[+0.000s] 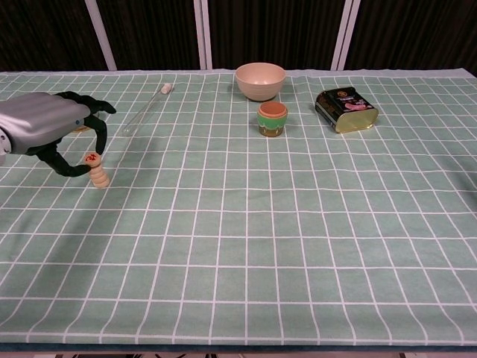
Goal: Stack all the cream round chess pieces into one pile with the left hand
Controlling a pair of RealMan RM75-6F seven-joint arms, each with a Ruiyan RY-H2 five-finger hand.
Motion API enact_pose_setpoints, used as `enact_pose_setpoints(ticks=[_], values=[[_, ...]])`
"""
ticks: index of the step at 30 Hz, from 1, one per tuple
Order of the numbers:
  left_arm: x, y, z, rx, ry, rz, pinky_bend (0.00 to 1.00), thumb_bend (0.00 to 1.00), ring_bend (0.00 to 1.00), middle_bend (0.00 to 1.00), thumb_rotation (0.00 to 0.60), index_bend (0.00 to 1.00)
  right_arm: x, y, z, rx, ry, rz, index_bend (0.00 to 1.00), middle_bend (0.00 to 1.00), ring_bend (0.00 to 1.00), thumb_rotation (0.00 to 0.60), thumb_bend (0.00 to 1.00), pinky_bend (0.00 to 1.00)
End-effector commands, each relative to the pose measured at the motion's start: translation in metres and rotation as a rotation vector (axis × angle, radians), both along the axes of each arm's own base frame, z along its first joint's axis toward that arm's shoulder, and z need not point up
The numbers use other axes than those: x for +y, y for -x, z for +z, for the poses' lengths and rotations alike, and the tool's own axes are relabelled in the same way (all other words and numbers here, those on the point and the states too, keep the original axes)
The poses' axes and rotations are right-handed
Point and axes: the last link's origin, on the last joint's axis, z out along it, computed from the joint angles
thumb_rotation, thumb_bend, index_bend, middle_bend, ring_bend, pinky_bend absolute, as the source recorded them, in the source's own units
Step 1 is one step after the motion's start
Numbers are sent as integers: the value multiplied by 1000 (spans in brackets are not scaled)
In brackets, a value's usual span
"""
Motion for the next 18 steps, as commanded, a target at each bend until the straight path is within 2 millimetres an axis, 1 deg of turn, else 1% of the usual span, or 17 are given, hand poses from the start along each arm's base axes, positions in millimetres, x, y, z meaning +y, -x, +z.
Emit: enact_pose_setpoints(ticks=[1, 18], values=[[0, 1, -1, 4, 1, 1, 0, 307, 0, 63, 600, 467, 0, 0, 0, -1, 0, -1, 90, 14, 1, 600, 233, 0], [0, 4, -3, 27, -11, 1, 0, 307, 0, 63, 600, 463, 0, 0, 0, 0, 1, -1, 89, 14, 1, 600, 232, 0]])
